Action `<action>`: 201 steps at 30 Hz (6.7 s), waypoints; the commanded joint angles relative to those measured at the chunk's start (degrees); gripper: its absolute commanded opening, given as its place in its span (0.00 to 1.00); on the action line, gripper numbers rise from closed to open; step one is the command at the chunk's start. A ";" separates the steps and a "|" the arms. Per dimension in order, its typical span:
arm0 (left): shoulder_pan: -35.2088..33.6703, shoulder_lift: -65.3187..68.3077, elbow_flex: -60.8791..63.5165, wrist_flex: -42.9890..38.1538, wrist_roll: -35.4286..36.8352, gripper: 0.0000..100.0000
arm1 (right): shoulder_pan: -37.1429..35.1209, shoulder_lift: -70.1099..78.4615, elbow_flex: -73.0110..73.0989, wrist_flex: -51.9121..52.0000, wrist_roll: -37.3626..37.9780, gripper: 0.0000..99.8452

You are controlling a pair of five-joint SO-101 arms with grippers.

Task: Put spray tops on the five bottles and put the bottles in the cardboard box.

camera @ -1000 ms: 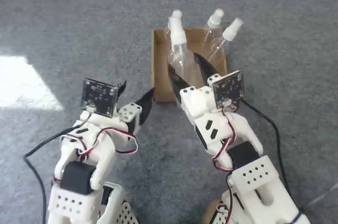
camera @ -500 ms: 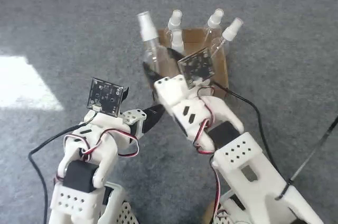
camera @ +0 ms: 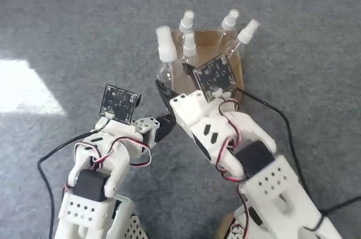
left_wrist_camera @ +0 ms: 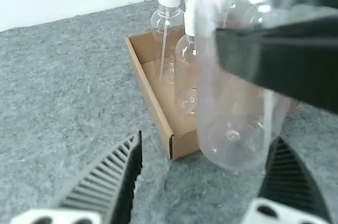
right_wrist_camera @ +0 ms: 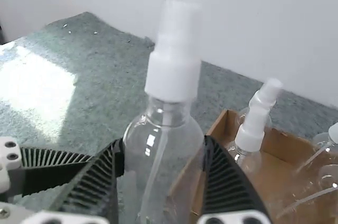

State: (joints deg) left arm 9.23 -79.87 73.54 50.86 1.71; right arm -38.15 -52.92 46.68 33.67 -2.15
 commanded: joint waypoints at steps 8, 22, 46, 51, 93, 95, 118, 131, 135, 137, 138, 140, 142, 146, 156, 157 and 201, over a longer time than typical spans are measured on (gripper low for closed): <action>-3.87 0.53 -0.22 -2.90 -0.35 0.34 | 0.04 -7.69 -3.78 7.43 -0.35 0.01; -12.13 0.44 0.31 -5.98 -0.26 0.28 | 15.34 5.76 -4.04 -4.18 4.31 0.01; -14.59 0.44 0.31 -7.21 -0.18 0.21 | 19.65 14.37 6.15 -18.59 4.31 0.01; -14.59 0.44 0.31 -7.03 -0.18 0.21 | 19.82 14.37 6.68 -18.59 4.31 0.01; -14.42 0.44 0.31 -6.95 -0.09 0.21 | 19.65 36.26 6.59 -31.60 9.49 0.01; -14.42 0.44 0.31 -6.95 -0.09 0.21 | 19.65 36.26 6.59 -31.60 9.49 0.01; -14.15 0.44 0.31 -6.95 -0.09 0.21 | 19.47 35.65 8.18 -31.87 9.67 0.19; -14.15 0.44 0.31 -6.95 -0.09 0.21 | 19.47 35.56 7.91 -32.04 9.76 0.19; -14.15 0.44 0.31 -6.95 -0.09 0.21 | 19.21 35.56 7.82 -31.87 9.85 0.28; -14.15 0.44 0.31 -6.95 -0.09 0.21 | 18.42 35.56 7.82 -31.52 9.93 0.32; -14.15 0.44 0.31 -6.95 -0.09 0.21 | 18.07 35.56 7.82 -31.52 9.93 0.32; -14.24 0.44 0.31 -6.95 -0.09 0.21 | 17.80 35.56 7.82 -31.52 9.93 0.31; -14.24 0.44 0.31 -6.95 -0.09 0.21 | 17.71 35.56 7.82 -31.69 9.93 0.30; -14.24 0.44 0.31 -6.95 -0.09 0.21 | 18.07 35.03 7.82 -31.69 9.93 0.30; -14.24 0.44 0.31 -6.95 -0.09 0.21 | 17.89 24.31 7.74 -26.07 9.67 0.30; -14.24 0.44 0.31 -6.95 -0.09 0.21 | 17.98 23.34 7.74 -25.89 9.67 0.30; -33.76 -25.76 20.53 -4.84 -7.82 0.21 | 26.86 -51.30 38.77 26.24 17.49 0.03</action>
State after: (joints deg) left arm -23.91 -98.33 88.48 46.29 -4.44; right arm -13.01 -102.51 85.54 59.60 14.64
